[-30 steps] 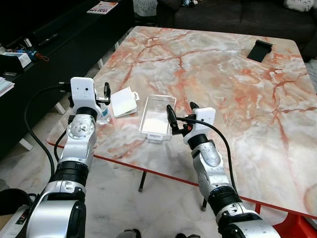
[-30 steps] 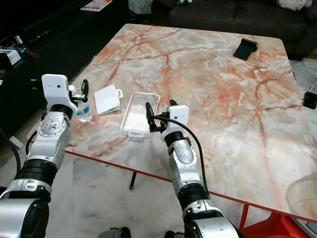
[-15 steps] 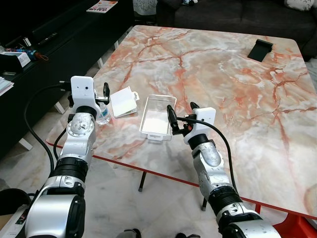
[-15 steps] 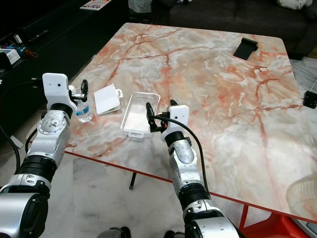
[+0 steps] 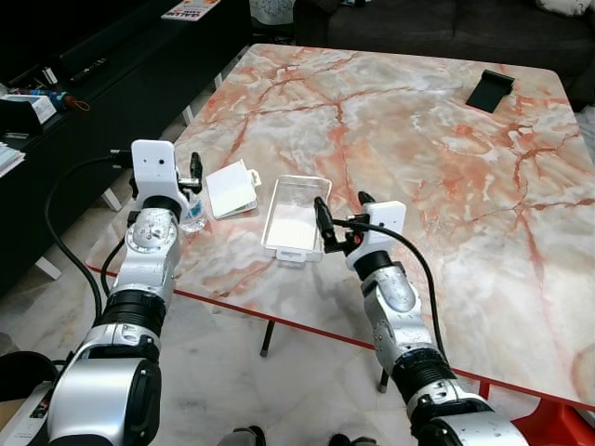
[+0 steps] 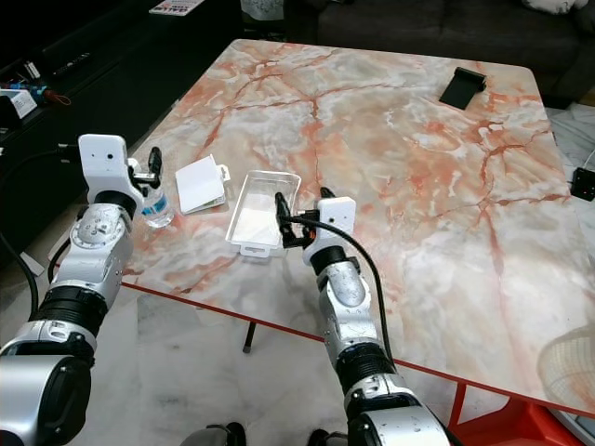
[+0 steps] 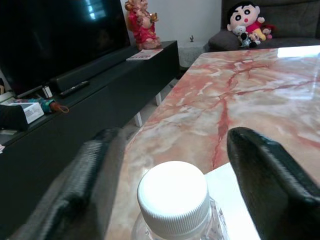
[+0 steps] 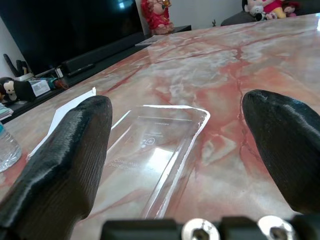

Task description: Picking trash to rubbish bin

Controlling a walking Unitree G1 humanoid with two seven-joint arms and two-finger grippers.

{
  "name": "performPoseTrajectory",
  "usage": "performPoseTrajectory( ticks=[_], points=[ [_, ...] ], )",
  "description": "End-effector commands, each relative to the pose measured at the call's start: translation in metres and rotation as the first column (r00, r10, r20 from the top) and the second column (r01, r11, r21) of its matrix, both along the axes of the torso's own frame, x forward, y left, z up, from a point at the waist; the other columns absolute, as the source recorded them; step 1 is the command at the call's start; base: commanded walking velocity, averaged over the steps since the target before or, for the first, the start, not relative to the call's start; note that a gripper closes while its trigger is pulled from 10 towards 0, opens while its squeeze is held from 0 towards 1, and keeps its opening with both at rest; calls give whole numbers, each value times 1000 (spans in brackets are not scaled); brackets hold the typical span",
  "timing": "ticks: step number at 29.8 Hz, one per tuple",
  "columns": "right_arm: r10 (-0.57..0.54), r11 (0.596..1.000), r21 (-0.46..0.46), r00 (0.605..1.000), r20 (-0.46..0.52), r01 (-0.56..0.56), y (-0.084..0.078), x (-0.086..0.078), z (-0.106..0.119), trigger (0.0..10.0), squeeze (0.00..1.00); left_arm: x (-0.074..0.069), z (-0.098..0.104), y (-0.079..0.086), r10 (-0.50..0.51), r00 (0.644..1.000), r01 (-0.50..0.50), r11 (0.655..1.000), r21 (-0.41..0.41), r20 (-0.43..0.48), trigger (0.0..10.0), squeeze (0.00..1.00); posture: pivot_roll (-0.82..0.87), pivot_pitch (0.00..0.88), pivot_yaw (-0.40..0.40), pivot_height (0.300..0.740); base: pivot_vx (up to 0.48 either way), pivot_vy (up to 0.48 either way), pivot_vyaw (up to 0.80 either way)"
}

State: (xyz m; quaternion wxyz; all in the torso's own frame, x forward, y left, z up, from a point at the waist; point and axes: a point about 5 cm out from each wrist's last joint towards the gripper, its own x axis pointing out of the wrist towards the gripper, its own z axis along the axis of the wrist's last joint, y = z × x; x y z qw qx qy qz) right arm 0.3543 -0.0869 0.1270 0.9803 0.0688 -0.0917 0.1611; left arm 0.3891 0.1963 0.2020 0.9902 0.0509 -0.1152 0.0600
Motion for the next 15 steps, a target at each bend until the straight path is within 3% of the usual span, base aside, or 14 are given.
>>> performPoseTrajectory(
  ticks=[1,15],
  points=[
    [9,1000,1,1000,11,-9,3,0,4,10000,0,1,4,4,19,1000,-19,1000,-4,13,0,0,116,159,30,728,0,0,0],
    [15,1000,1,1000,9,-15,5,0,3,10000,0,-1,-4,6,23,1000,-23,1000,10,-18,0,0,118,152,29,728,0,0,0]
  ],
)
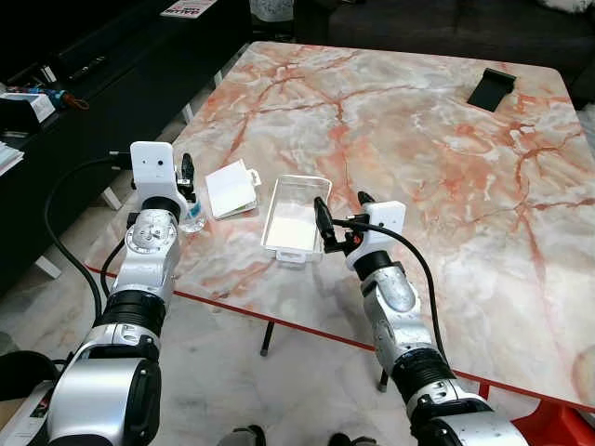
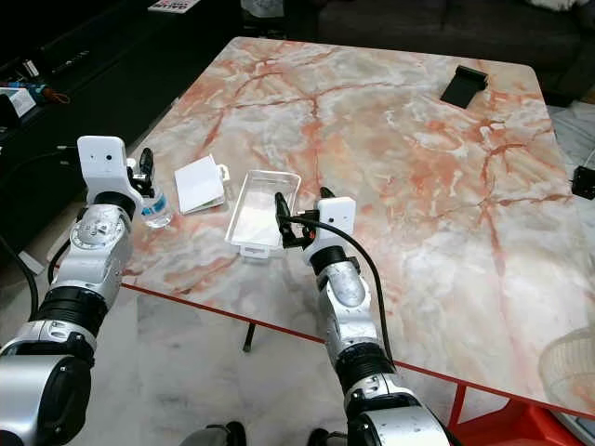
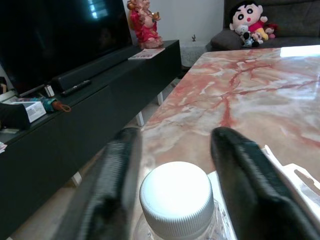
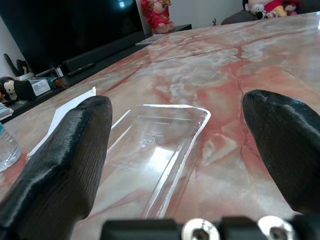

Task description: Picking trash to rubbish bin

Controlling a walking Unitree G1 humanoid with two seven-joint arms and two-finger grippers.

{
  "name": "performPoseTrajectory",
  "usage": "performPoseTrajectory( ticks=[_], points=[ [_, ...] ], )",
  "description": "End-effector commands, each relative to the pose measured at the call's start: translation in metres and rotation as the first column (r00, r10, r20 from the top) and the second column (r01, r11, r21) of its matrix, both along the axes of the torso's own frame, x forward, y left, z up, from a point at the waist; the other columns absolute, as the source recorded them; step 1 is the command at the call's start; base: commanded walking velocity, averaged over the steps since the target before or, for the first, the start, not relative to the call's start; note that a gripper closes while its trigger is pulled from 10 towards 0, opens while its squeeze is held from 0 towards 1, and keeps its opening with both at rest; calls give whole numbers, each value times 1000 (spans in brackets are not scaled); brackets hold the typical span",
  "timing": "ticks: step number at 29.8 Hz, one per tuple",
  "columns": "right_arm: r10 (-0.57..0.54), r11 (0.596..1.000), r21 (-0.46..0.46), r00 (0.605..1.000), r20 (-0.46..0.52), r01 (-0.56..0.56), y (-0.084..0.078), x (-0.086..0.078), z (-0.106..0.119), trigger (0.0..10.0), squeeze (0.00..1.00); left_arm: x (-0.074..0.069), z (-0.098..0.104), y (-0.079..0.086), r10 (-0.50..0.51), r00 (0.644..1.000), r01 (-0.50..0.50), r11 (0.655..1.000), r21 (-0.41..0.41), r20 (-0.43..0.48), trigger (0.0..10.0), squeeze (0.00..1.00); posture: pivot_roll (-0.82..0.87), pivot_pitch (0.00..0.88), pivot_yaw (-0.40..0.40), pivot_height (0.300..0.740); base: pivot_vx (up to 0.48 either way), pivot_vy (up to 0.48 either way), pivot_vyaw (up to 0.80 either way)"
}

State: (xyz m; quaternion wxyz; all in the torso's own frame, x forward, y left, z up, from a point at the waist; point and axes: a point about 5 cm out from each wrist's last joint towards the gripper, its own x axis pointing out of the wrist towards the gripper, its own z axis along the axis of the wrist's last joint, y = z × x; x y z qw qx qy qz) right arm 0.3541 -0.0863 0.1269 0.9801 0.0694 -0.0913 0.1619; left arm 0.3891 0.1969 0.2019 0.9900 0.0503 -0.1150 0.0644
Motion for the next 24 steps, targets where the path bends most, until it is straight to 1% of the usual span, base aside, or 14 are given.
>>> performPoseTrajectory(
  ticks=[1,10,13,15,16,17,18,19,20,21,24],
  points=[
    [13,1000,0,1000,10,-13,5,0,3,10000,0,-1,-6,5,13,1000,-13,1000,14,-25,0,0,117,150,32,728,0,0,0],
    [16,1000,-2,1000,11,-16,6,1,4,10000,0,-6,-18,2,2,999,0,1000,27,-52,0,0,120,137,34,728,0,0,0],
    [14,1000,-2,1000,12,-14,5,1,4,10000,0,-7,-19,2,5,999,-4,1000,29,-52,0,0,117,132,35,728,0,0,0],
    [11,1000,-1,1000,14,-11,4,2,5,10000,0,-9,-16,2,15,999,-14,1000,22,-29,0,0,117,127,37,728,0,0,0],
    [11,1000,-1,1000,14,-11,4,2,5,10000,0,-9,-16,2,16,1000,-15,1000,21,-25,941,0,117,126,37,728,0,0,0],
    [11,1000,-1,1000,15,-11,4,2,5,10000,0,-9,-13,1,14,1000,-13,1000,27,-11,941,0,117,123,38,728,0,0,0],
    [10,1000,0,1000,17,-10,4,2,6,10000,0,-10,-8,-1,8,1000,-9,999,35,18,8392,0,119,120,38,728,0,0,0],
    [10,1000,0,1000,17,-10,4,2,6,10000,0,-10,-8,-1,8,1000,-9,999,35,18,8392,0,119,120,38,728,0,0,0],
    [11,1000,1,1000,18,-11,5,2,6,10000,0,-12,-4,-2,4,999,-6,999,38,49,10000,0,120,115,41,728,0,0,0],
    [12,1000,3,1000,21,-12,6,2,7,10000,0,-14,0,-4,3,997,-6,999,33,80,10000,0,119,111,42,728,0,0,0],
    [14,1000,7,999,31,-14,7,2,9,10000,0,-18,5,-5,9,993,-17,998,61,121,10000,0,118,108,43,728,0,0,0]
  ],
)
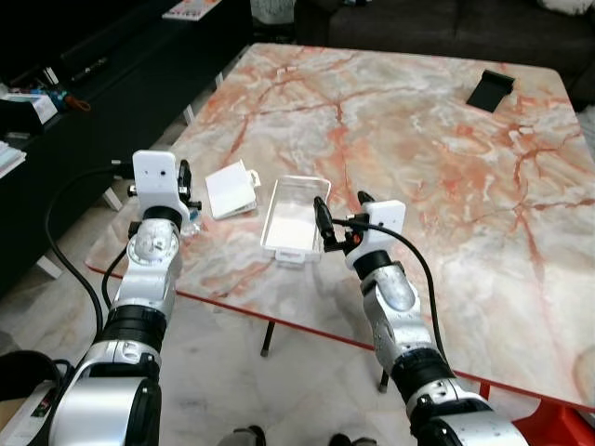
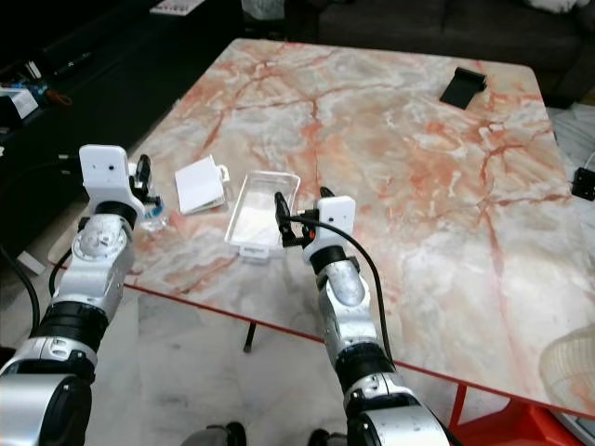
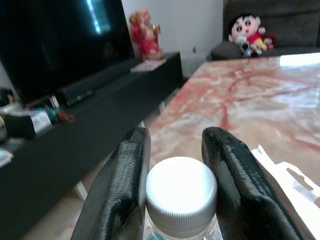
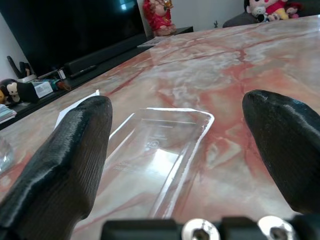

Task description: Picking trash to rubbish bin

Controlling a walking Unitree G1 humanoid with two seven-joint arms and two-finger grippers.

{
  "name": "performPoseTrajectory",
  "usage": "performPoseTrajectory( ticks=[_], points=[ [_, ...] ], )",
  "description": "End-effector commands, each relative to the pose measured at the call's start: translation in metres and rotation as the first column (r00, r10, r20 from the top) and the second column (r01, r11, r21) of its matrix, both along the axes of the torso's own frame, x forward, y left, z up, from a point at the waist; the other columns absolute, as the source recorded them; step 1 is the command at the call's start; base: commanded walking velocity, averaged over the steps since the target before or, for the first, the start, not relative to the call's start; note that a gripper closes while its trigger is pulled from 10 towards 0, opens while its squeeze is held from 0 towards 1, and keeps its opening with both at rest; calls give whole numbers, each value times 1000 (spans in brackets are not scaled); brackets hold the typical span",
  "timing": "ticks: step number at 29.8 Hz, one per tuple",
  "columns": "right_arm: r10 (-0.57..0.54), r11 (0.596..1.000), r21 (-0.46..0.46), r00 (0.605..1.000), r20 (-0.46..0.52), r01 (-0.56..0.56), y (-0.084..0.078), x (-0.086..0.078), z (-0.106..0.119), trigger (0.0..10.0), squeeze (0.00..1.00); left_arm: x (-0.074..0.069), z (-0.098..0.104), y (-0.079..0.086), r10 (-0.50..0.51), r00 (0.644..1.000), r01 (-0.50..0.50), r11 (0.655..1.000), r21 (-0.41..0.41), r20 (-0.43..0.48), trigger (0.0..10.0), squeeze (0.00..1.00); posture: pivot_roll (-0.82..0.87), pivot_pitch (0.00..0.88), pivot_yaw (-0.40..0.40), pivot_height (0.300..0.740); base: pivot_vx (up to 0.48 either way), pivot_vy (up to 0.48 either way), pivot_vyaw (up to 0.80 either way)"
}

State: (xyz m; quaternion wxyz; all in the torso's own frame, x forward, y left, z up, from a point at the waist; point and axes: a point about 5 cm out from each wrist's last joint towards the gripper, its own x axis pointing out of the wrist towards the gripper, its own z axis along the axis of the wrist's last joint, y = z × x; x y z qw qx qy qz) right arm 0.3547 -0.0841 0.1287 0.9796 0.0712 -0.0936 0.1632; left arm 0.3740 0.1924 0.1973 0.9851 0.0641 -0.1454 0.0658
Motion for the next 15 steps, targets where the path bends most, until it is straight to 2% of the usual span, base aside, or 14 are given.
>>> performPoseTrajectory(
  ticks=[1,9,13,15],
  points=[
    [11,1000,8,999,35,-11,5,2,10,10000,0,-6,10,-3,8,997,-12,999,52,78,10000,0,120,105,43,728,0,0,0],
    [-2,1000,22,997,83,1,1,4,20,10000,0,-19,-4,-24,-1,995,-12,992,128,97,10000,0,119,97,39,728,0,0,0],
    [-4,1000,31,994,107,1,0,5,25,10000,0,-23,-15,-33,-2,996,-16,977,213,86,10000,0,109,105,40,728,0,0,0],
    [-5,999,33,994,108,2,0,4,26,10000,0,-25,-14,-33,3,996,-21,981,195,94,10000,0,111,107,39,728,0,0,0]
  ],
)
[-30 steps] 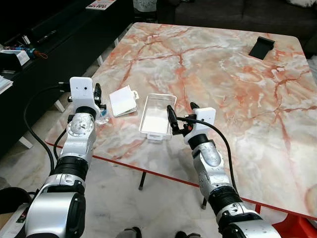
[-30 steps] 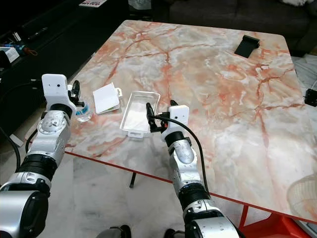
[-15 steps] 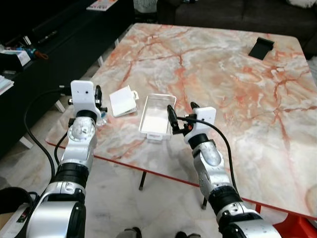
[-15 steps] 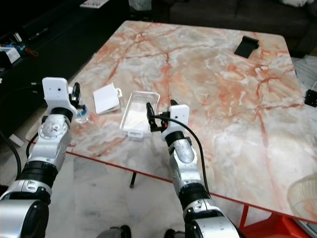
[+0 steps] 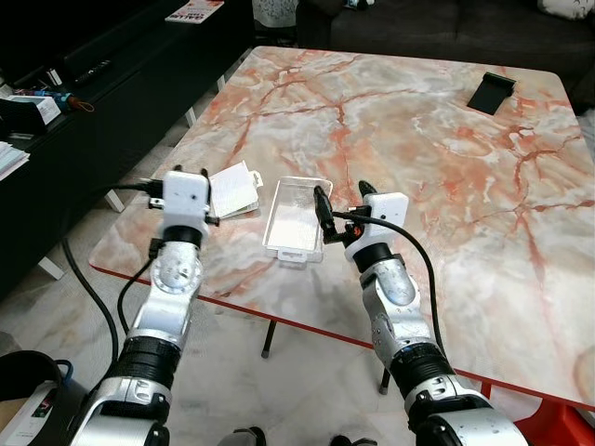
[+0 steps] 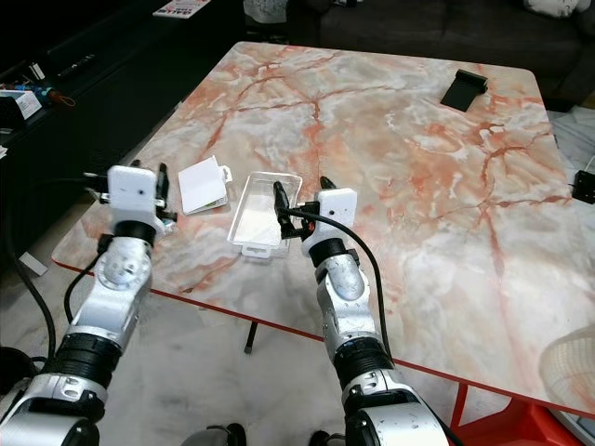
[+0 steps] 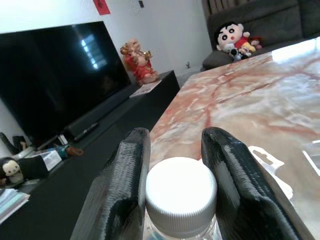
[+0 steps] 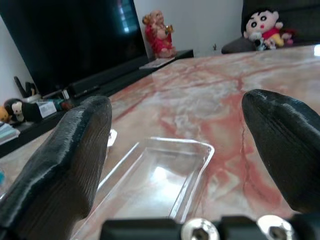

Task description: Picking trash to rubbish bin

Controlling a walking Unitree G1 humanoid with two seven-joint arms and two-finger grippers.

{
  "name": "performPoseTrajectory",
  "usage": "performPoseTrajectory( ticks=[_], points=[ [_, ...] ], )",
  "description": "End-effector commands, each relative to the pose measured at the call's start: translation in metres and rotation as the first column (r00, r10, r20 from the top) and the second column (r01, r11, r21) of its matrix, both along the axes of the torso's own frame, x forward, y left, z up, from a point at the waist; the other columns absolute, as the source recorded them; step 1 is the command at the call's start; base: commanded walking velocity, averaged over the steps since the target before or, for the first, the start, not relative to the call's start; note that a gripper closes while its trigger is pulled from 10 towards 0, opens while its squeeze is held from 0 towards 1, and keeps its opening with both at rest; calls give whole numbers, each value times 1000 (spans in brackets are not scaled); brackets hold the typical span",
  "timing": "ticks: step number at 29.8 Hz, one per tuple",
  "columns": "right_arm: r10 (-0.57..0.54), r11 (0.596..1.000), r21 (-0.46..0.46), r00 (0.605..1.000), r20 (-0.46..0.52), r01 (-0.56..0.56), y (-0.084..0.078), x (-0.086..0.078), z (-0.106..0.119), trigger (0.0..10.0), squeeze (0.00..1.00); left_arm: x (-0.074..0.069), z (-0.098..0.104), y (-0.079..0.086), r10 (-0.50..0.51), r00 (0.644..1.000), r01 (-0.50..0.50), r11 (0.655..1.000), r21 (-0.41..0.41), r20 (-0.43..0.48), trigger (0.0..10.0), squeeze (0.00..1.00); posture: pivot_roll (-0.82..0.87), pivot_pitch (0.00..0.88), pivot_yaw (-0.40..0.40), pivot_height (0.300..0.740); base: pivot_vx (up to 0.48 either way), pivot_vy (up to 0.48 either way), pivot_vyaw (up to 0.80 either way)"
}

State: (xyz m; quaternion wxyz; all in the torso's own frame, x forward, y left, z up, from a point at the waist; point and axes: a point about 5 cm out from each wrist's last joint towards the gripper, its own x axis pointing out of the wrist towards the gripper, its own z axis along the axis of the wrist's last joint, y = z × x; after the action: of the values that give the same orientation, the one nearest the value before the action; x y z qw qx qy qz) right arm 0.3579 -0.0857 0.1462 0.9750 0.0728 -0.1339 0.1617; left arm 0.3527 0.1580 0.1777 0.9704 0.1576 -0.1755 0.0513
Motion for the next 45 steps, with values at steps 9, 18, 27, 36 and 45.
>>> performPoseTrajectory(
  ticks=[9,18,27,36,45],
  points=[
    [3,1000,16,1000,23,-4,2,1,6,10000,0,-5,15,-1,1,996,-1,1000,-4,89,10000,0,119,116,39,728,0,0,0],
    [12,1000,15,1000,11,-12,3,-2,2,10000,0,-4,19,-4,0,993,-3,1000,25,115,10000,0,116,130,39,728,0,0,0],
    [9,1000,15,1000,2,-9,1,-3,-1,10000,0,-4,21,4,19,993,-25,999,42,118,10000,0,116,139,38,728,-281,0,0],
    [11,1000,17,1000,0,-11,1,-3,-1,10000,0,-5,20,2,21,993,-25,999,36,118,10000,0,116,140,36,728,-295,0,0],
    [13,1000,15,1000,1,-13,1,-3,0,10000,0,-5,19,3,24,993,-28,999,32,114,10000,0,115,144,33,728,-294,0,0]
  ],
)
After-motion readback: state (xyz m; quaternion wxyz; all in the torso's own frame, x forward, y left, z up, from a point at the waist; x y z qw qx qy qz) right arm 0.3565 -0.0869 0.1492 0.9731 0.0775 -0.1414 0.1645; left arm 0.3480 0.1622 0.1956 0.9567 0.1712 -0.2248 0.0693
